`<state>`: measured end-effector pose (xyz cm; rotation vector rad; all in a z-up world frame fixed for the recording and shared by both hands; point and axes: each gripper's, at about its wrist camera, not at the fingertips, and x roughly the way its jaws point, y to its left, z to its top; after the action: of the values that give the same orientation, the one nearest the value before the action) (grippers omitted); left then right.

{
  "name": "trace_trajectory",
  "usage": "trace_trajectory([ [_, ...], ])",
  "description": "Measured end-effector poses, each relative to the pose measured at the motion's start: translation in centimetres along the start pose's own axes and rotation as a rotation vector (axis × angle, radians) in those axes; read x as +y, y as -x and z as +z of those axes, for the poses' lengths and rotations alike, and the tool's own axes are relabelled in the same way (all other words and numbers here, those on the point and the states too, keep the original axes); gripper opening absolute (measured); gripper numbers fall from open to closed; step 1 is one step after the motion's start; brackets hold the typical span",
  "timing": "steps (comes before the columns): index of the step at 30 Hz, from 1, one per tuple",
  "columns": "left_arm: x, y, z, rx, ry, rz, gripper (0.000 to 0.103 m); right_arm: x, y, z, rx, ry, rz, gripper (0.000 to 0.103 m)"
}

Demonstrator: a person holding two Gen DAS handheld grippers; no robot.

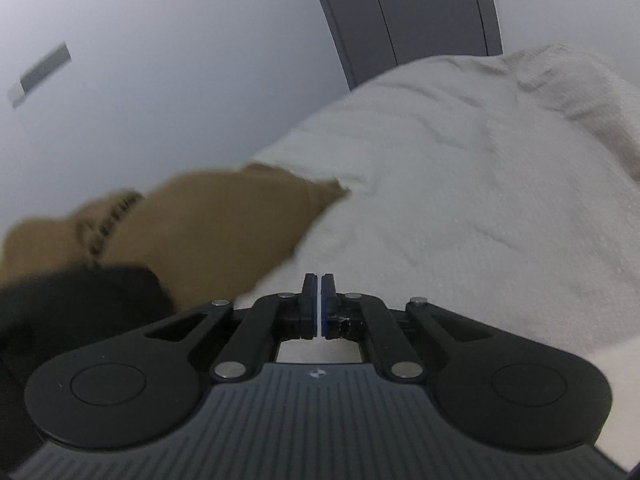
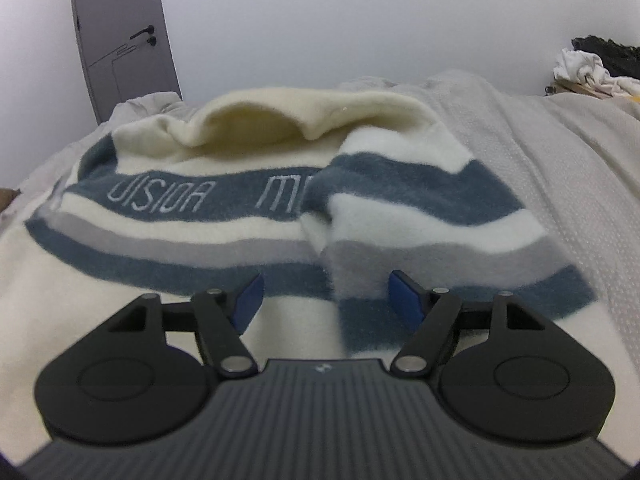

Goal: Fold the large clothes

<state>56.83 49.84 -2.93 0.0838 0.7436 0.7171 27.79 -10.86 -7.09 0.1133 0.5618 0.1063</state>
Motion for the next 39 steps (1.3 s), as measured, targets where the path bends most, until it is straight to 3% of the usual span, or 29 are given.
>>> trace_trajectory([
  [3, -0.6, 0.7, -0.8, -0.001, 0.038, -0.059, 0.003, -0.2, 0.1, 0.0, -0.005, -0.015, 0.011, 0.073],
  [8, -3.8, 5.4, -3.1, -0.026, 0.037, -0.179, 0.003, -0.8, 0.8, 0.3, -0.009, -0.054, 0.036, 0.071],
  [18, -6.9, 19.6, -10.9, 0.003, 0.109, -0.529, 0.013, -2.9, 5.4, 0.4, -0.021, -0.083, 0.077, 0.071],
  [25, -7.9, 30.9, -17.9, -0.008, 0.127, -0.618, 0.013, -4.1, 9.5, 0.0, -0.020, -0.100, 0.090, 0.071],
  [31, -9.2, 39.4, -22.0, -0.040, 0.046, -0.663, 0.013, -4.5, 13.5, -1.0, -0.028, -0.080, 0.148, 0.071],
  [36, -10.7, 45.6, -25.1, 0.014, 0.042, -0.758, 0.013, -4.6, 15.7, -1.9, 0.025, -0.063, 0.160, 0.071],
  [39, -11.2, 48.8, -27.4, 0.024, 0.060, -0.844, 0.013, -6.1, 17.2, -2.7, 0.066, -0.129, 0.169, 0.071],
])
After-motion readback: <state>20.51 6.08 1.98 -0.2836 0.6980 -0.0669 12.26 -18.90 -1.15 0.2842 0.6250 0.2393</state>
